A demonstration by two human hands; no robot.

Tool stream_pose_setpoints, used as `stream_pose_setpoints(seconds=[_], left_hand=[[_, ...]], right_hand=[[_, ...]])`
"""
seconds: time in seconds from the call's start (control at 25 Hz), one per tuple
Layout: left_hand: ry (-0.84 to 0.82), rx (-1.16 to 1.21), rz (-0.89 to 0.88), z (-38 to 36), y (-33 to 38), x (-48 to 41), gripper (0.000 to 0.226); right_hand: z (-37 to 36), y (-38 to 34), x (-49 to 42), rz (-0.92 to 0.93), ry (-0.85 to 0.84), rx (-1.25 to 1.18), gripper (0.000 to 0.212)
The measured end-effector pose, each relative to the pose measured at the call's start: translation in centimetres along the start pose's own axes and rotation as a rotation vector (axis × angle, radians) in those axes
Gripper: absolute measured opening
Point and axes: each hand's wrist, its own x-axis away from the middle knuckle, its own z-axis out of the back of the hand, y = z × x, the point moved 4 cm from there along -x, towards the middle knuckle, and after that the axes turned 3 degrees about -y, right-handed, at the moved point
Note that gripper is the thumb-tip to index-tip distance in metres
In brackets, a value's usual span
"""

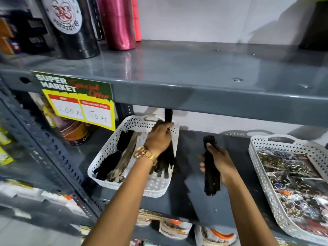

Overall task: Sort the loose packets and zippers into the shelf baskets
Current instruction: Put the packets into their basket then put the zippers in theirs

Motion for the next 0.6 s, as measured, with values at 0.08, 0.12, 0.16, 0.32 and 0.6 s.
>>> stream_pose_setpoints(seconds=[0.08, 0.12, 0.16, 0.32, 0.6], left_hand=[[-0.122, -0.089, 0.096, 0.7, -3.3, -0.4, 0.042], [-0.222, -0.214, 0.110, 0.6, -4.7, -0.3, 0.050], [-0.339, -0.340, 0.121, 0.0, -6.0, -0.1, 0.060], [-0.604, -0.351, 0.148, -2.5, -8.8, 0.8, 0.087], [-0.455, -0.441, 0.208, -1.8, -10.6, 0.5, 0.077]], right_hand=[[-2.1, -1.0, 0.8, 0.060, -0.097, 0.004, 0.018], [-3.2, -1.5, 1.1, 0.090, -0.141, 0.024, 0.016], [-4.4, -1.9, 1.2, 0.127, -0.172, 0.054, 0.014], [-9.6, -2.8, 0.3, 0.359, -0.099, 0.440, 0.019], [-15.3, 0.4, -3.2, 0.206, -0.134, 0.744, 0.020]])
